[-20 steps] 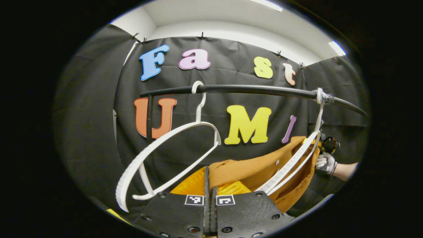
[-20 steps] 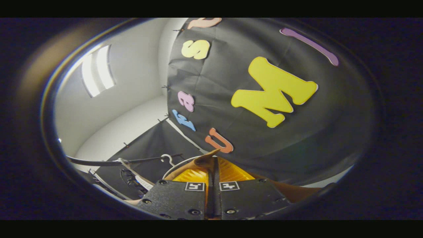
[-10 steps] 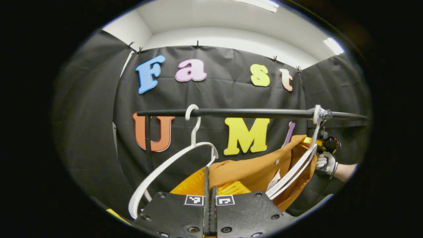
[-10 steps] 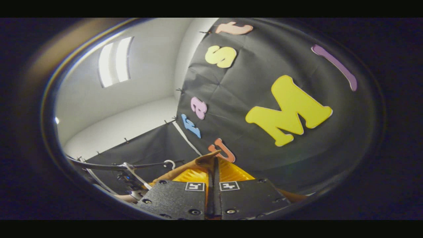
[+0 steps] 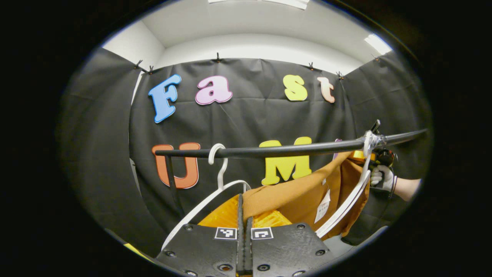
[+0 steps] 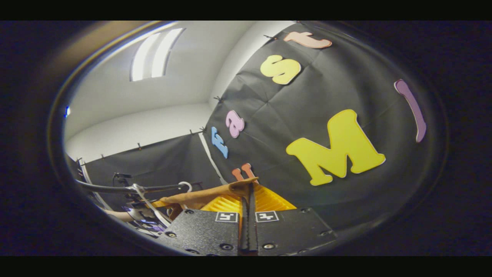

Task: Grasp the clothes on the hanger with both hands and then place them into the laundry hamper below.

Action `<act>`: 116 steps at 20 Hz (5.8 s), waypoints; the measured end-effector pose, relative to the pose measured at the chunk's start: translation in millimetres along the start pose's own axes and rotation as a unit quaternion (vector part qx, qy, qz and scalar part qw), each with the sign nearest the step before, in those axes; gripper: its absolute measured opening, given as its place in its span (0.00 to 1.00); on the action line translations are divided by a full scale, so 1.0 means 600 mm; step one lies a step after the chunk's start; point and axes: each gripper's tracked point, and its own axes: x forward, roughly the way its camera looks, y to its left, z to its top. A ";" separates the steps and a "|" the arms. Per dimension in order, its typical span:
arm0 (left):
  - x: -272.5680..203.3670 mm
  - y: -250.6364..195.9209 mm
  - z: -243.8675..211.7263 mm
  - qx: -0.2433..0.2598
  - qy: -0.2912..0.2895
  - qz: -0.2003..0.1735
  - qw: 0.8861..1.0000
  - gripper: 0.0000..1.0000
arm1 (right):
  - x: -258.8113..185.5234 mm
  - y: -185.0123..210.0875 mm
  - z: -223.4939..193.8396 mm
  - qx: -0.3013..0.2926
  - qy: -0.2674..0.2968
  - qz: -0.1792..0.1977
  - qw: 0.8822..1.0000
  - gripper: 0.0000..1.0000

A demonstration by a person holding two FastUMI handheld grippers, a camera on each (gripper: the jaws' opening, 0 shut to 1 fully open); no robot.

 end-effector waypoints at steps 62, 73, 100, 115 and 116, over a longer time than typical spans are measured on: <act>-0.286 -0.356 -0.577 -0.149 0.246 -0.093 0.953 0.00 | -0.396 0.247 -0.798 0.086 0.308 -0.268 0.909 0.04; -0.386 -0.405 -0.772 -0.116 0.420 -0.063 0.898 0.07 | -0.480 0.186 -0.945 0.040 0.457 -0.356 0.814 0.05; -0.582 -0.225 -0.323 -0.077 0.131 0.149 0.977 1.00 | -0.534 0.465 -0.509 -0.240 0.226 -0.295 0.897 0.99; -0.849 -0.251 -0.069 -0.038 -0.005 0.256 0.966 1.00 | -0.708 0.692 -0.358 -0.215 0.053 -0.219 0.950 1.00; -0.857 -0.246 -0.066 -0.038 -0.009 0.259 0.965 1.00 | -0.713 0.703 -0.353 -0.216 0.045 -0.225 0.949 1.00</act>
